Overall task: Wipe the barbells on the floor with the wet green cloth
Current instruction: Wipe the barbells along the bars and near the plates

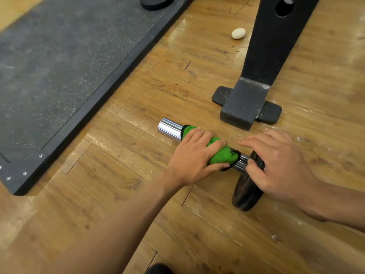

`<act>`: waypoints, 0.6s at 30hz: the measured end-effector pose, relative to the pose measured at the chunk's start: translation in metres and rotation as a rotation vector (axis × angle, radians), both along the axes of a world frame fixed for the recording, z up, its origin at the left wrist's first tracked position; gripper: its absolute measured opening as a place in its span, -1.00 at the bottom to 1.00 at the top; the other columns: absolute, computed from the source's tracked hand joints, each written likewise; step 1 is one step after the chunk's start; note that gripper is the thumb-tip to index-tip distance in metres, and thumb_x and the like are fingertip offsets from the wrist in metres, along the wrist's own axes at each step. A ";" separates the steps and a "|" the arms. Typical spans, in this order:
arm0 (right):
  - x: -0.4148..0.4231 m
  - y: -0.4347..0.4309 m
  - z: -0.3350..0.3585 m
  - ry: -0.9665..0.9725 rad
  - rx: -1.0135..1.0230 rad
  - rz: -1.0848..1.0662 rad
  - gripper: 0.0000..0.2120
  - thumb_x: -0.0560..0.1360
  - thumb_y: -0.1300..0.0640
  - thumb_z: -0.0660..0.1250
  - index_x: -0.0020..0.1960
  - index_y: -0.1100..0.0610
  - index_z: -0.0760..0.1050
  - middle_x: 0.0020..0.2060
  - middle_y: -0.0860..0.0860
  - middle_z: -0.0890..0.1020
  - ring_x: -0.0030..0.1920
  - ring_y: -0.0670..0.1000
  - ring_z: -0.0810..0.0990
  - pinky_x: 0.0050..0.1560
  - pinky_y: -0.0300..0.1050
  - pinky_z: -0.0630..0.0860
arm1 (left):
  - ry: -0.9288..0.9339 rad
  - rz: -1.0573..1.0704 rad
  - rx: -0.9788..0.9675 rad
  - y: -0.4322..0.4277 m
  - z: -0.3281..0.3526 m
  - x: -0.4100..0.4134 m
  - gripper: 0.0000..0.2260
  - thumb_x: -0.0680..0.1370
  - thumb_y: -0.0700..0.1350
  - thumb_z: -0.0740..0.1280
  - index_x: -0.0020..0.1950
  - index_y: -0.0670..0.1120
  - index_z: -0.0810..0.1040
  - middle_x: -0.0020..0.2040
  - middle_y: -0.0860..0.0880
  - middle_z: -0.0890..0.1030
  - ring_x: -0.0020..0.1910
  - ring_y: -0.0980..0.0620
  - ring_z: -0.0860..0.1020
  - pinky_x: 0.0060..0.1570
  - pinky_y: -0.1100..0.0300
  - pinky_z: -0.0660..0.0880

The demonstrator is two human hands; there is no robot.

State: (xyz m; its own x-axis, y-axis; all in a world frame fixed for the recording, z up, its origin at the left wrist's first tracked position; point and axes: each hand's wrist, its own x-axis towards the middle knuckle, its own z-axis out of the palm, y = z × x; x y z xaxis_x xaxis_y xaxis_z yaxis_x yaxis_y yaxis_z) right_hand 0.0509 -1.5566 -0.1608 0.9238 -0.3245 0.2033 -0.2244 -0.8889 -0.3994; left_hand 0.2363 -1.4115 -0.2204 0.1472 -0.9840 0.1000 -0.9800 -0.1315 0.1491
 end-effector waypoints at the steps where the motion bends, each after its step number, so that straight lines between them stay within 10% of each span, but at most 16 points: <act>1: 0.000 -0.001 0.000 0.013 0.007 -0.007 -0.56 0.46 0.02 0.18 0.18 0.19 0.65 0.04 0.03 0.70 0.06 0.14 0.57 0.23 0.05 0.39 | 0.002 0.012 -0.002 0.002 0.000 0.010 -0.43 0.63 0.37 0.12 0.41 -0.01 0.49 0.26 -0.09 0.52 0.28 -0.13 0.46 0.46 -0.10 0.26; 18: 0.004 -0.010 -0.002 -0.032 0.088 -0.041 -0.57 0.40 0.02 0.17 0.10 0.14 0.69 0.00 -0.02 0.70 0.04 0.10 0.57 0.18 -0.04 0.32 | 0.057 0.297 -0.070 -0.002 -0.001 0.020 -0.49 0.63 0.36 0.11 0.31 0.02 0.55 0.17 -0.11 0.53 0.27 -0.17 0.45 0.53 -0.12 0.14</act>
